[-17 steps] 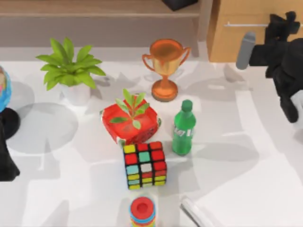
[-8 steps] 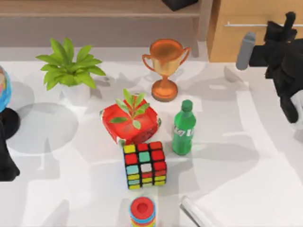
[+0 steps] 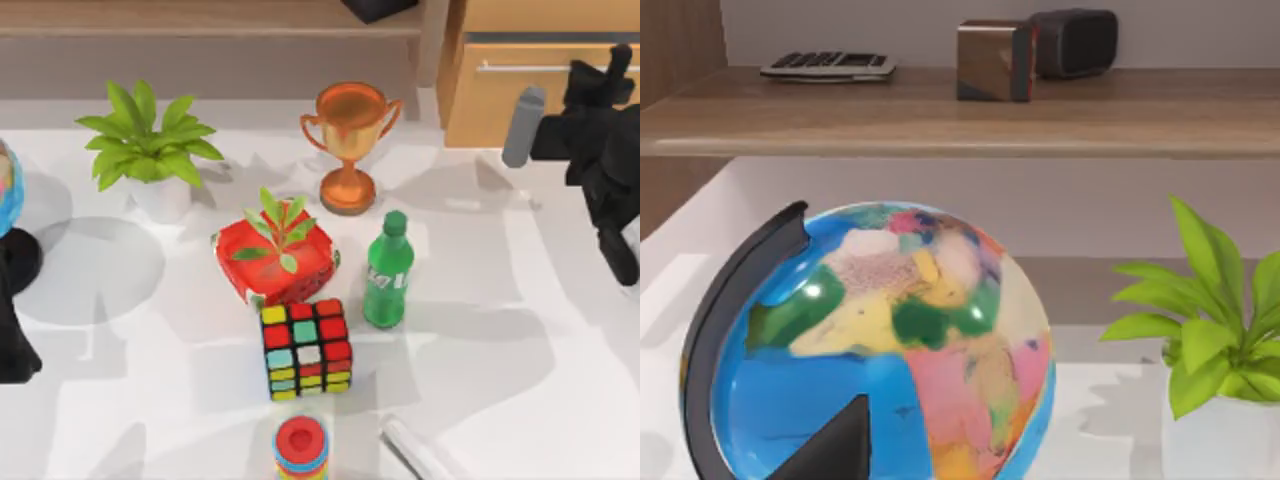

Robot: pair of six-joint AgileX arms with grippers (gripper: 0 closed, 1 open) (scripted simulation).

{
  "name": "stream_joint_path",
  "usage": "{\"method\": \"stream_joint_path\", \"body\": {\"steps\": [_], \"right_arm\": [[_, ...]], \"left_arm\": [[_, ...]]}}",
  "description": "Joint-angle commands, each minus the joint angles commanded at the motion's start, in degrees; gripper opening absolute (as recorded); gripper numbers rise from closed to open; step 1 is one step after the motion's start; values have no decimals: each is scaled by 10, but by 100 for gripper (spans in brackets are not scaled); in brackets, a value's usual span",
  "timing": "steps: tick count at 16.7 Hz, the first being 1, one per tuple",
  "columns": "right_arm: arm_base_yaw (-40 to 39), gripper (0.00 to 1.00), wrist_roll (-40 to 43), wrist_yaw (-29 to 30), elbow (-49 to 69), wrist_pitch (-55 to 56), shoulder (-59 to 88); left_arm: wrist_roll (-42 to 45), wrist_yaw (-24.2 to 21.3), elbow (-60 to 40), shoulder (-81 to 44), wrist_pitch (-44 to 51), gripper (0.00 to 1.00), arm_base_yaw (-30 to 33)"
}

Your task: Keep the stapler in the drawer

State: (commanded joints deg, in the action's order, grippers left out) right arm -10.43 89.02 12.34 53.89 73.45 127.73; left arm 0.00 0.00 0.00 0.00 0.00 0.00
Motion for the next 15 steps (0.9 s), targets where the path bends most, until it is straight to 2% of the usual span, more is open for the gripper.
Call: {"method": "stream_joint_path", "body": {"steps": [4, 11, 15], "right_arm": [[-8, 0, -1, 9, -87, 47, -32], [-11, 0, 0, 13, -103, 63, -44], [-23, 0, 0, 26, -179, 103, -69]], "left_arm": [[0, 0, 0, 0, 0, 100, 0], [0, 0, 0, 0, 0, 100, 0], [0, 0, 0, 0, 0, 100, 0]]}}
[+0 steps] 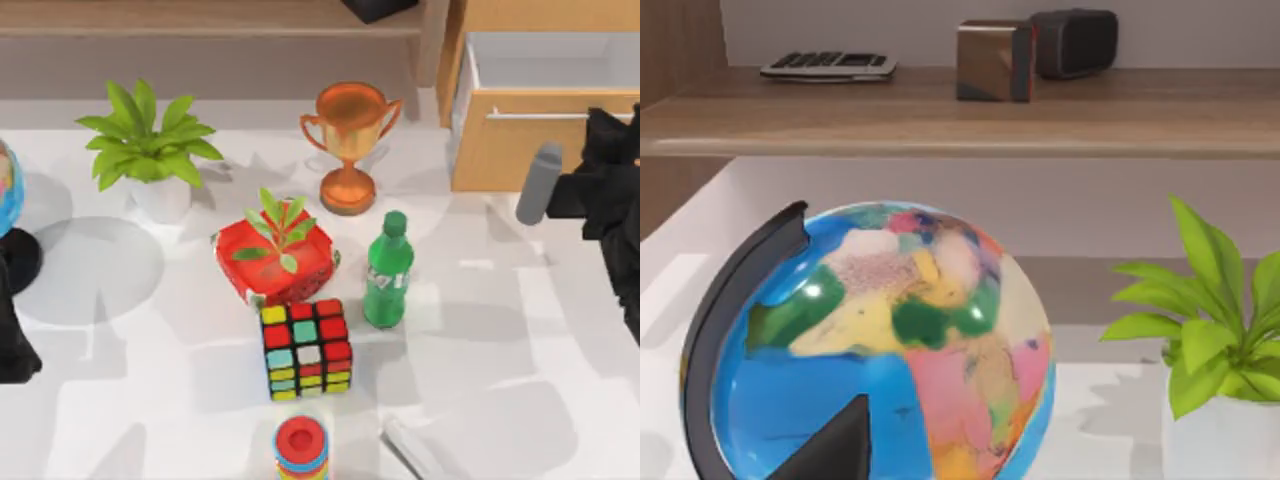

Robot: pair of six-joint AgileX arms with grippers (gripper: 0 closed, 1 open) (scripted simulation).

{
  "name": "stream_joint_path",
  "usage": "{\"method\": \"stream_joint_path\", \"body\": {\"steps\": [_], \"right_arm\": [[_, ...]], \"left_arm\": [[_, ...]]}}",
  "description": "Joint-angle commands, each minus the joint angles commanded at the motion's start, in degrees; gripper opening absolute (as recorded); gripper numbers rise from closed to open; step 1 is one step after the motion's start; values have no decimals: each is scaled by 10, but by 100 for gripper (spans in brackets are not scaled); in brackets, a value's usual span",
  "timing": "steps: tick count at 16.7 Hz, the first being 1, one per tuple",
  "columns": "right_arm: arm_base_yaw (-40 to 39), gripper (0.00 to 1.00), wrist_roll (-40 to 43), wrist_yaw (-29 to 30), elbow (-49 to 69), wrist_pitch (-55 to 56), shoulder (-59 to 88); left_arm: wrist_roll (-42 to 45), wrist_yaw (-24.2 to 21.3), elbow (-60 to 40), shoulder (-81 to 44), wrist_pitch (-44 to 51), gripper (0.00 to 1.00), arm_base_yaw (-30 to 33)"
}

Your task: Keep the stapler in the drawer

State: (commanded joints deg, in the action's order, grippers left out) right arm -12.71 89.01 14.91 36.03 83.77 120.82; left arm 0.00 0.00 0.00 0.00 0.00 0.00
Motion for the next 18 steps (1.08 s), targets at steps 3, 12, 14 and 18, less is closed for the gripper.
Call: {"method": "stream_joint_path", "body": {"steps": [3, 12, 14, 18], "right_arm": [[-11, 0, 0, 9, -56, 33, -21], [-25, 0, -1, 21, -100, 71, -37], [-35, 0, -1, 33, -139, 97, -46], [-53, 0, -1, 52, -202, 141, -63]], "left_arm": [[0, 0, 0, 0, 0, 100, 0], [0, 0, 0, 0, 0, 100, 0], [0, 0, 0, 0, 0, 100, 0], [0, 0, 0, 0, 0, 100, 0]]}}
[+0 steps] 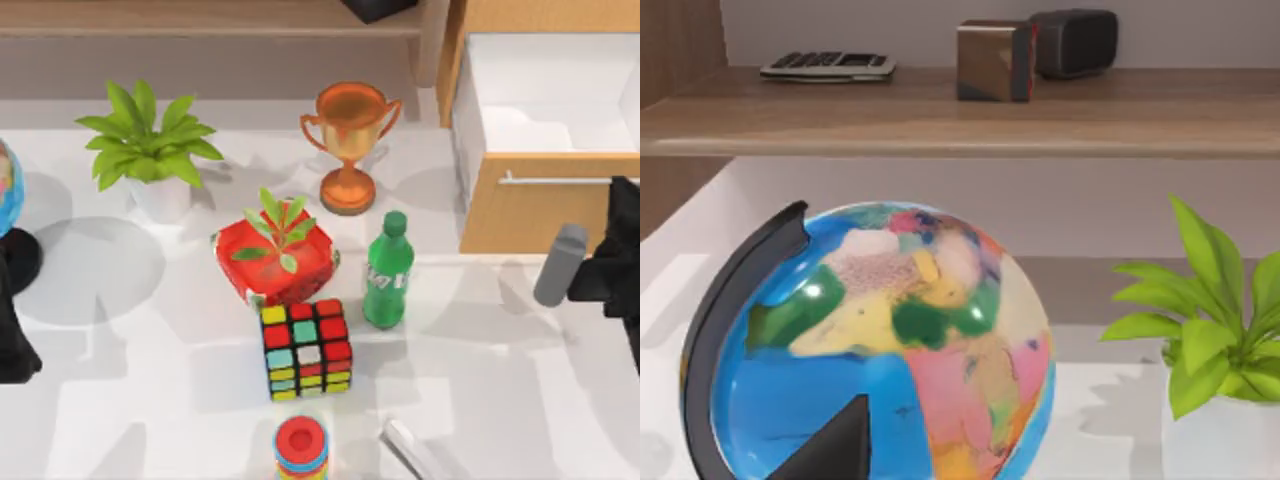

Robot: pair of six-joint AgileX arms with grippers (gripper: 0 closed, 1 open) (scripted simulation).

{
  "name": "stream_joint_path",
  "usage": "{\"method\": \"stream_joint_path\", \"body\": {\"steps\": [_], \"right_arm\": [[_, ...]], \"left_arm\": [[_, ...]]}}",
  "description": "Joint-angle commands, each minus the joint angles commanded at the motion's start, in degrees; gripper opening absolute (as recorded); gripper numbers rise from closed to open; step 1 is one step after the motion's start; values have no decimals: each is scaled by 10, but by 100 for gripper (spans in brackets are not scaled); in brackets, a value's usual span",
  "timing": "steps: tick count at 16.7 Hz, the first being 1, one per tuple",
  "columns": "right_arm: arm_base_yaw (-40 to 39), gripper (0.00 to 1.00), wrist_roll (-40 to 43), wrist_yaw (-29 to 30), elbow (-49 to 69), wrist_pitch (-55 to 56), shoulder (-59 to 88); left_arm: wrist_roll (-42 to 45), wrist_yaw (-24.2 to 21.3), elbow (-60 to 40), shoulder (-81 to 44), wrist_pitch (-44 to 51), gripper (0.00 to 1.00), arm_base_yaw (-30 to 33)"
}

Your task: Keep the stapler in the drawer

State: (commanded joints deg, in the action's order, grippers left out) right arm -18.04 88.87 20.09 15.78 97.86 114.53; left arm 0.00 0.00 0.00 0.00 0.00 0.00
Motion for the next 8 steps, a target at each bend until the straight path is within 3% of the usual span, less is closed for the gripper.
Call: {"method": "stream_joint_path", "body": {"steps": [4, 8], "right_arm": [[-1, 0, 0, 1, -2, 2, -1], [-1, 30, 0, 1, -2, 2, -1]], "left_arm": [[0, 0, 0, 0, 0, 100, 0], [0, 0, 0, 0, 0, 100, 0]]}}
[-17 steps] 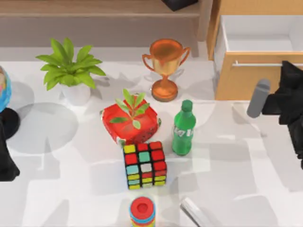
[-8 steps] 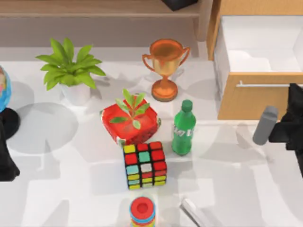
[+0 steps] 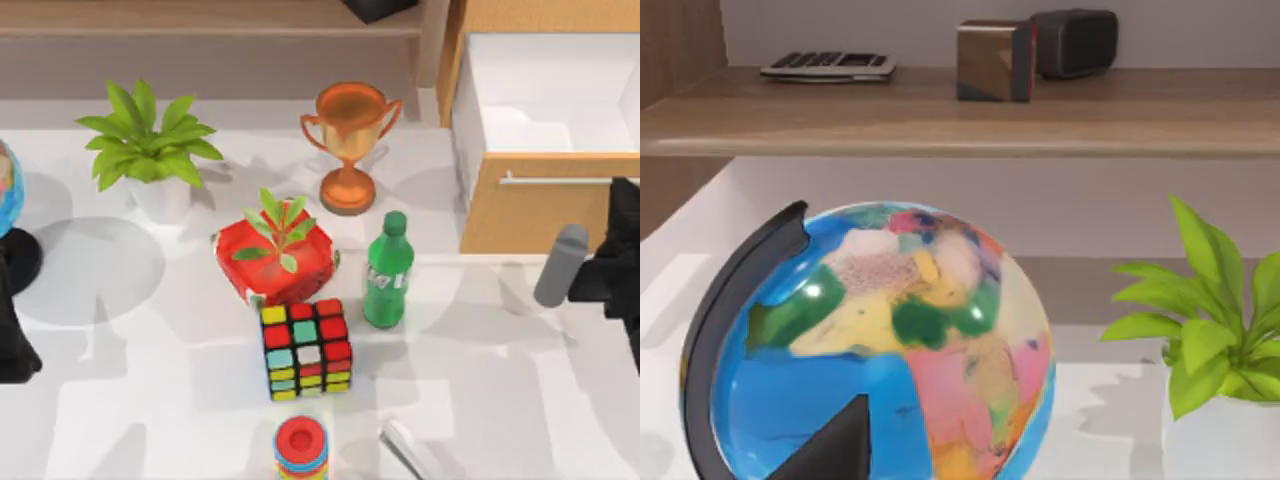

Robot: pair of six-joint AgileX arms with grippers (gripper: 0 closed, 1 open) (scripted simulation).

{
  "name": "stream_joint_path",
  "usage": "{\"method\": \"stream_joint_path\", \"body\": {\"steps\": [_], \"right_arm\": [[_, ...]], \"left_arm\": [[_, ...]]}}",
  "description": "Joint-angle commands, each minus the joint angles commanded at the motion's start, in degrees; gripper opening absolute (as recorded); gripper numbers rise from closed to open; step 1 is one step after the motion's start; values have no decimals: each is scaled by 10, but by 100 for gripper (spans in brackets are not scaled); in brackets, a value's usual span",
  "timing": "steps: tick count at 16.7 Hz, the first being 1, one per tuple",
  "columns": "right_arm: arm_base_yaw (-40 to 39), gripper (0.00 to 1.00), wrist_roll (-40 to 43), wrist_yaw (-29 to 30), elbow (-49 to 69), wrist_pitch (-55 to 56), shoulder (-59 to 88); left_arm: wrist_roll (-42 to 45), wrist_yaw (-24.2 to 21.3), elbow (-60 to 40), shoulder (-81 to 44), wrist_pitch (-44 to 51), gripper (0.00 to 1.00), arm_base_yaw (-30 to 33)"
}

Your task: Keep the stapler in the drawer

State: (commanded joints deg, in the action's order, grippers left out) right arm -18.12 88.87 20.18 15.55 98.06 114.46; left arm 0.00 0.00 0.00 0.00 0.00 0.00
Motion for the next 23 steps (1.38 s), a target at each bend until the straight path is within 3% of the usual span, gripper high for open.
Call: {"method": "stream_joint_path", "body": {"steps": [9, 23], "right_arm": [[0, 98, 0, 0, 0, 0, 0], [-14, 100, 0, 15, -33, 30, -4]], "left_arm": [[0, 0, 0, 0, 0, 100, 0], [0, 0, 0, 0, 0, 100, 0]]}}
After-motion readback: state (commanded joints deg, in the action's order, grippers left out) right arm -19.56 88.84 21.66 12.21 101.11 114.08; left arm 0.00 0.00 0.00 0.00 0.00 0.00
